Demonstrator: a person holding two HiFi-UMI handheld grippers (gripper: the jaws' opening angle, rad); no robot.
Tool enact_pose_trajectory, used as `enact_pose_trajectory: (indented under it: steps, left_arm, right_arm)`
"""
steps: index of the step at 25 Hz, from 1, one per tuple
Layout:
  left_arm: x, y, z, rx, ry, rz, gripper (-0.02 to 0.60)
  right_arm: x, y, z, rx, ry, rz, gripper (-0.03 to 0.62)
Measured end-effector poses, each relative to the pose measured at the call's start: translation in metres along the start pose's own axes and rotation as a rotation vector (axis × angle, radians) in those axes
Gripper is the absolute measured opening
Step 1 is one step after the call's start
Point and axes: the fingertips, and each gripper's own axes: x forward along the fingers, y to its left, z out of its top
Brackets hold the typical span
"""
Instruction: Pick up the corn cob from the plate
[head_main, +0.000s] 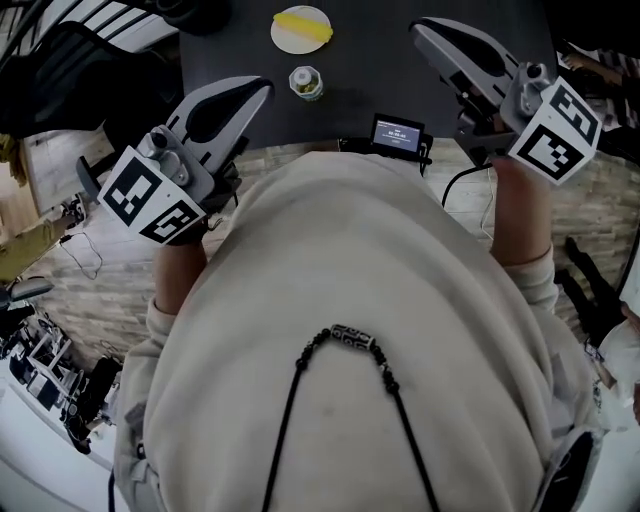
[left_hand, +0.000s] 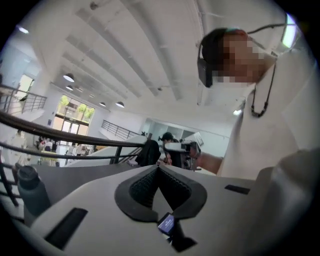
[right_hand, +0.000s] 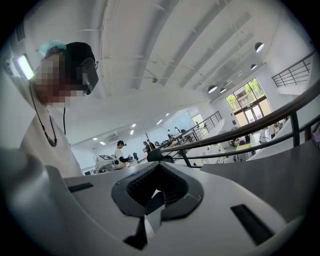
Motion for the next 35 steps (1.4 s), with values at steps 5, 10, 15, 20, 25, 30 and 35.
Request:
enact_pose_trajectory:
  steps: [5, 10, 15, 20, 25, 30, 35]
  left_arm:
    - [0.019, 0.019, 0.001, -0.044, 0.05, -0.021, 0.0]
    - [0.024, 0.028, 0.006, -0.077, 0.066, -0.007, 0.0]
    - [0.029, 0.024, 0.015, -0.092, 0.065, 0.033, 0.0]
    - [0.039, 0.038, 0.019, -0.133, 0.075, 0.049, 0.0]
    - [0.036, 0.041, 0.013, -0.146, 0.059, 0.03, 0.0]
    - [0.045, 0.042, 0.01, -0.133, 0.051, -0.057, 0.0]
    - [0.057, 0.031, 0.021, -0.082, 0.058, -0.151, 0.0]
  right_arm:
    - [0.015, -0.017, -0.006, 0.061, 0.037, -0.016, 0.015]
    - [0.019, -0.024, -0.004, 0.093, 0.046, -0.001, 0.015]
    - [0.017, -0.031, 0.0, 0.109, 0.057, 0.028, 0.015]
    - [0.034, -0.054, 0.003, 0.134, 0.098, 0.041, 0.015]
    - [0.036, -0.057, -0.006, 0.139, 0.093, 0.021, 0.015]
    - [0.03, -0.048, -0.01, 0.11, 0.077, -0.033, 0.015]
    - [0.013, -0.046, -0.002, 0.094, 0.041, -0.106, 0.015]
